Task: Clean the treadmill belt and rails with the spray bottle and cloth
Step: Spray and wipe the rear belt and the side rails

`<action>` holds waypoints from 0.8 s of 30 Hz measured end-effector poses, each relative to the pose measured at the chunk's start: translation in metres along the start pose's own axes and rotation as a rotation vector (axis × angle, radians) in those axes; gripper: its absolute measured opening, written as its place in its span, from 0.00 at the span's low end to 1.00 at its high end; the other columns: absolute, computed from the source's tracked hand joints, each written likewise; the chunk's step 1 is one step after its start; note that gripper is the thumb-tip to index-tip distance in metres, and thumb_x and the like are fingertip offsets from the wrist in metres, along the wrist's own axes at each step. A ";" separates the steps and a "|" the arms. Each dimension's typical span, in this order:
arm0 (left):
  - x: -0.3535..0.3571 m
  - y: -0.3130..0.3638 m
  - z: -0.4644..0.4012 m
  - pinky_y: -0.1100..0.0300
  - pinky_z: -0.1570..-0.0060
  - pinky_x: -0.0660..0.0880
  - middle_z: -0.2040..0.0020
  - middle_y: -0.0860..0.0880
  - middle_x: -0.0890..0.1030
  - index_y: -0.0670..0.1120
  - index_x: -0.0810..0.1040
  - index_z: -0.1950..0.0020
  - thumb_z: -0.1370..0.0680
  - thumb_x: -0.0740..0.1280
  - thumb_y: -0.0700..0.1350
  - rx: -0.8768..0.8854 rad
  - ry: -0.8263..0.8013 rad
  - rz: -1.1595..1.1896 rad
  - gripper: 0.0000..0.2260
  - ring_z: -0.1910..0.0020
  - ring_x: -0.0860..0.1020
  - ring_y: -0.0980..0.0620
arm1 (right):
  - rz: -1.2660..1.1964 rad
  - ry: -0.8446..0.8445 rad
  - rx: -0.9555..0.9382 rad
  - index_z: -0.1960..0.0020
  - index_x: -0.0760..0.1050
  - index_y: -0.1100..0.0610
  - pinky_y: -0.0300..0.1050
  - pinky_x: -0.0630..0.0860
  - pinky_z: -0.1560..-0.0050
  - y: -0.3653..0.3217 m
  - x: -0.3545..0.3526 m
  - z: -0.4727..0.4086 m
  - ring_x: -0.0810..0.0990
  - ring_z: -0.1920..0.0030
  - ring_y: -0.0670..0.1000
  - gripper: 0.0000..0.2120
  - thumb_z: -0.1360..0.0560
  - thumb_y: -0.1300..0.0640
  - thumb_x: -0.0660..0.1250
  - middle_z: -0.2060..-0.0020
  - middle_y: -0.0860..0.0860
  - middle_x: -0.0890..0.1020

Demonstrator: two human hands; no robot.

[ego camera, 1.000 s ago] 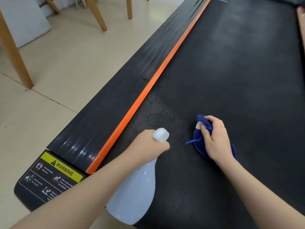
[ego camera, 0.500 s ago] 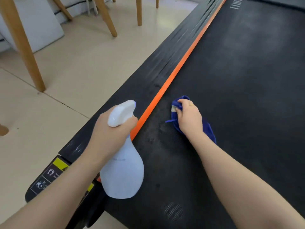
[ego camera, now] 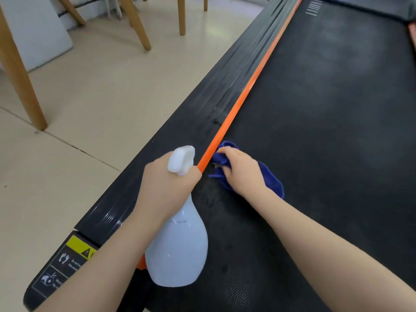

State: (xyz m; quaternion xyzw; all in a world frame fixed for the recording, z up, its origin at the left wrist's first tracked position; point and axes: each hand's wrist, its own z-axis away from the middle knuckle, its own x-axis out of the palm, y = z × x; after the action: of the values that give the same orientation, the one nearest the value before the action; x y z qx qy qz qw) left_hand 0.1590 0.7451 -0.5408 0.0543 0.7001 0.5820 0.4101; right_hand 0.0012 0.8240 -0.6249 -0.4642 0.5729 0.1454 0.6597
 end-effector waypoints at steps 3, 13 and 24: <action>0.001 -0.003 -0.005 0.54 0.65 0.61 0.68 0.49 0.65 0.39 0.64 0.66 0.37 0.60 0.46 -0.038 -0.022 0.010 0.11 0.66 0.60 0.53 | -0.037 -0.073 -0.133 0.41 0.75 0.58 0.49 0.70 0.46 0.005 -0.006 0.019 0.75 0.42 0.56 0.15 0.27 0.65 0.63 0.44 0.53 0.79; -0.012 -0.007 0.011 0.49 0.65 0.70 0.60 0.36 0.73 0.38 0.75 0.54 0.36 0.61 0.46 -0.025 0.012 0.123 0.16 0.64 0.64 0.53 | -0.043 0.057 -0.068 0.47 0.77 0.57 0.40 0.67 0.51 -0.003 0.007 0.018 0.78 0.47 0.55 0.12 0.30 0.64 0.63 0.50 0.52 0.81; -0.014 -0.011 0.022 0.54 0.60 0.71 0.60 0.39 0.78 0.36 0.75 0.57 0.36 0.61 0.47 0.089 0.048 0.171 0.15 0.59 0.74 0.42 | -0.075 0.093 0.052 0.46 0.79 0.58 0.43 0.69 0.47 -0.019 0.011 0.018 0.78 0.47 0.55 0.14 0.29 0.67 0.63 0.50 0.53 0.81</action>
State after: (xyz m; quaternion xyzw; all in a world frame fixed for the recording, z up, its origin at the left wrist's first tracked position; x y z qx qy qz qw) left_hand 0.1866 0.7503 -0.5430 0.1178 0.7277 0.5844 0.3392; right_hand 0.0297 0.8242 -0.6275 -0.4745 0.5886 0.0839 0.6491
